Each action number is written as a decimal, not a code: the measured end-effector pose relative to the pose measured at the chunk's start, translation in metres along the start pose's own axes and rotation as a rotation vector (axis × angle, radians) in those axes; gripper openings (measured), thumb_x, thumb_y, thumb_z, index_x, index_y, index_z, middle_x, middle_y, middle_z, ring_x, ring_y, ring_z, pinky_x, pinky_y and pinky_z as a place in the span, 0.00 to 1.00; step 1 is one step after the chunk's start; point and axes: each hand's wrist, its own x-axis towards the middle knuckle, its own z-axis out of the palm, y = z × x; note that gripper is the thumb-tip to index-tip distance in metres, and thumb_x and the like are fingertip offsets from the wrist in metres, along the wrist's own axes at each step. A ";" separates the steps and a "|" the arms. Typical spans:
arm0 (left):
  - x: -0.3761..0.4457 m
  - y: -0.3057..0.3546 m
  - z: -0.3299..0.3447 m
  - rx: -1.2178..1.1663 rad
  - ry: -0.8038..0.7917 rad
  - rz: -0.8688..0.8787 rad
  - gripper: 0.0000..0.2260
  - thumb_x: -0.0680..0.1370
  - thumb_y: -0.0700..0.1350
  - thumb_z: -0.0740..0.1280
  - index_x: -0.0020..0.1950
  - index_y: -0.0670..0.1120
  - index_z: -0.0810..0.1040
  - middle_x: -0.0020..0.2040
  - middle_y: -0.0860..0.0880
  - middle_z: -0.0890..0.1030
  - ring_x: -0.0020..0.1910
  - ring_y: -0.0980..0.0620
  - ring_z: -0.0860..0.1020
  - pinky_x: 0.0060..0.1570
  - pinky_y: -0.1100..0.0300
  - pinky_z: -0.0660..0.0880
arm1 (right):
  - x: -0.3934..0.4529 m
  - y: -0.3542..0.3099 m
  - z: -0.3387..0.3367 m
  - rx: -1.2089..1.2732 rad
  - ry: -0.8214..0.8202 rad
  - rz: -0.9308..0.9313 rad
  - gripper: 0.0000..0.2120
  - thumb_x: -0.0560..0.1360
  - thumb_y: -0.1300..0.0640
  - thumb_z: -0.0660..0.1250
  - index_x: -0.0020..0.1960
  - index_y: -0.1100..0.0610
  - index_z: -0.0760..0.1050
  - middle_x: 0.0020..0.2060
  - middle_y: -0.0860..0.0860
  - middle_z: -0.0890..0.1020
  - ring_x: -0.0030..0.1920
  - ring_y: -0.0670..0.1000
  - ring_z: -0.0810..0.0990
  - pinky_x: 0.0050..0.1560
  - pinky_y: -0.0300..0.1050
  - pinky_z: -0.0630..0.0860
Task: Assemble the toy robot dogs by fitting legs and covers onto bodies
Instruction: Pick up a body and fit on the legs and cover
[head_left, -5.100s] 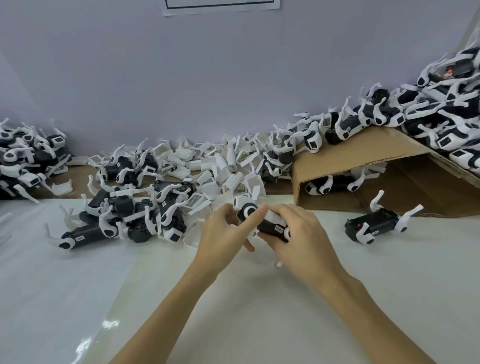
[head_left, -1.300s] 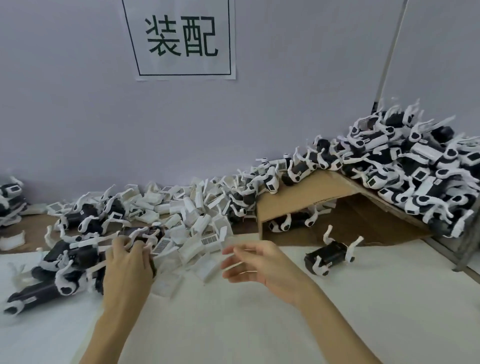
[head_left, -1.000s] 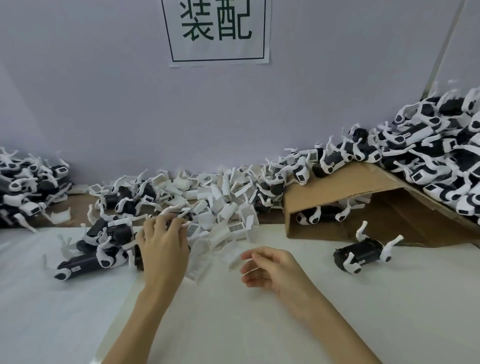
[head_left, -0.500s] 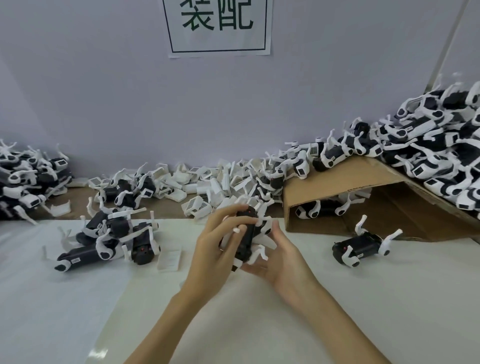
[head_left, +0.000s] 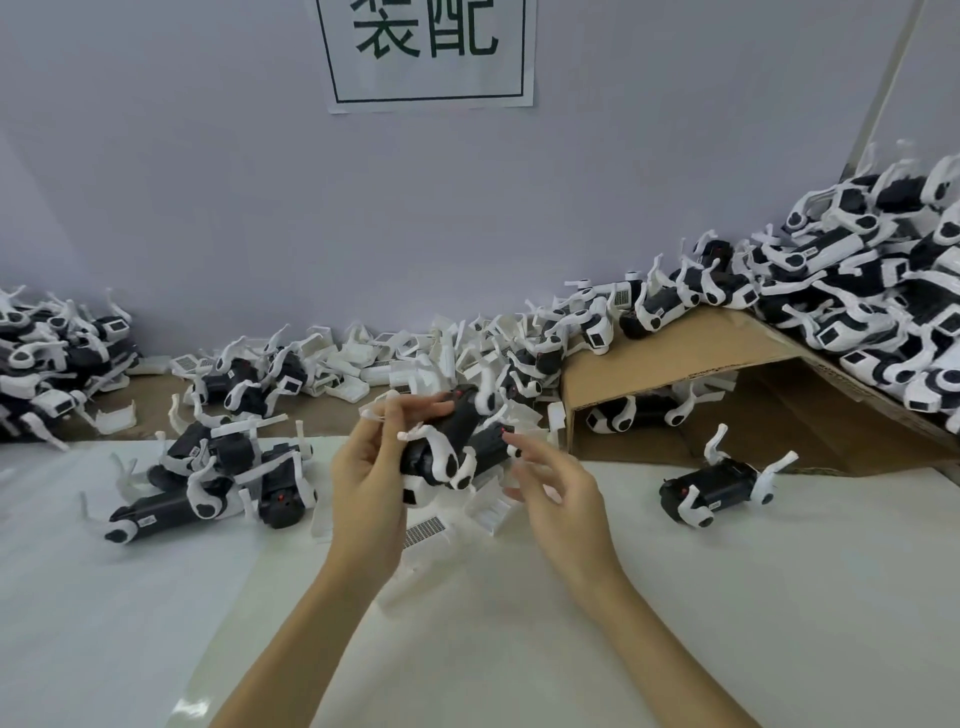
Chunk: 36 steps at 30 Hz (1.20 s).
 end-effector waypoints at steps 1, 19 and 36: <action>-0.001 0.001 0.001 -0.065 -0.060 -0.058 0.18 0.89 0.49 0.59 0.53 0.48 0.88 0.60 0.42 0.87 0.65 0.42 0.83 0.61 0.49 0.81 | 0.001 -0.003 0.000 0.084 -0.010 0.042 0.13 0.84 0.58 0.67 0.61 0.45 0.85 0.57 0.53 0.84 0.55 0.49 0.85 0.55 0.46 0.84; -0.003 -0.005 0.010 -0.016 -0.199 -0.376 0.34 0.76 0.63 0.77 0.65 0.35 0.76 0.65 0.36 0.82 0.64 0.39 0.84 0.59 0.51 0.83 | 0.004 -0.022 -0.011 0.567 0.022 0.144 0.23 0.75 0.39 0.72 0.52 0.58 0.87 0.53 0.59 0.87 0.58 0.56 0.86 0.57 0.43 0.82; 0.001 -0.005 -0.003 0.141 -0.320 -0.254 0.25 0.71 0.63 0.81 0.62 0.52 0.83 0.55 0.47 0.86 0.45 0.41 0.87 0.42 0.48 0.85 | 0.009 -0.027 -0.031 0.647 -0.346 0.083 0.29 0.75 0.47 0.78 0.73 0.48 0.74 0.69 0.58 0.79 0.69 0.57 0.80 0.63 0.49 0.80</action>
